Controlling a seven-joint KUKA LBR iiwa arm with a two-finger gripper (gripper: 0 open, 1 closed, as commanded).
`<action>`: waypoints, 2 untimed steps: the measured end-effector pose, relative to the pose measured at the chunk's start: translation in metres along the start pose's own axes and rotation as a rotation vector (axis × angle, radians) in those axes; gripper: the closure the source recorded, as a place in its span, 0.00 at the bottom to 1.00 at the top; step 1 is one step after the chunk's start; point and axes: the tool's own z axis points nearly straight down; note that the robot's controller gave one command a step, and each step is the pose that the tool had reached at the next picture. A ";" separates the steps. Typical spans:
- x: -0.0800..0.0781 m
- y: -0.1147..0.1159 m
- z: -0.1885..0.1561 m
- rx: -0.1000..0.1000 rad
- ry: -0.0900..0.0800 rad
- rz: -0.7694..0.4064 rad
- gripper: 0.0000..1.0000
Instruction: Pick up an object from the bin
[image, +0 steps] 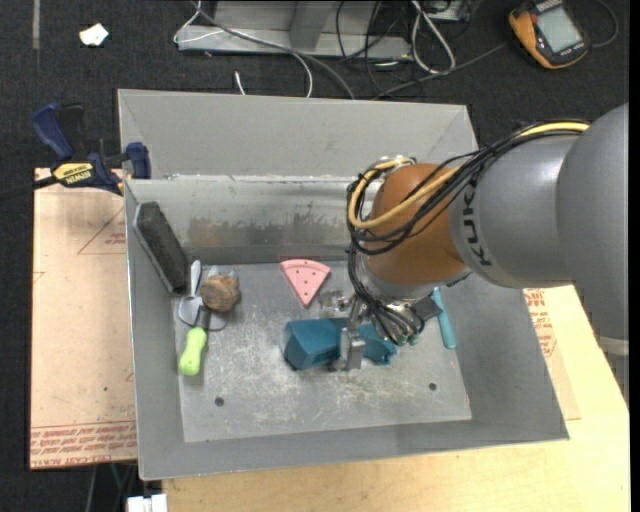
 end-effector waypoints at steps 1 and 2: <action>0.002 0.001 -0.034 -0.001 0.008 0.001 1.00; 0.002 0.001 -0.067 -0.001 0.009 0.001 1.00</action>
Offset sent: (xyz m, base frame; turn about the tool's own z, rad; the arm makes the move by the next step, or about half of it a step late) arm -0.0033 0.0002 0.0768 0.0005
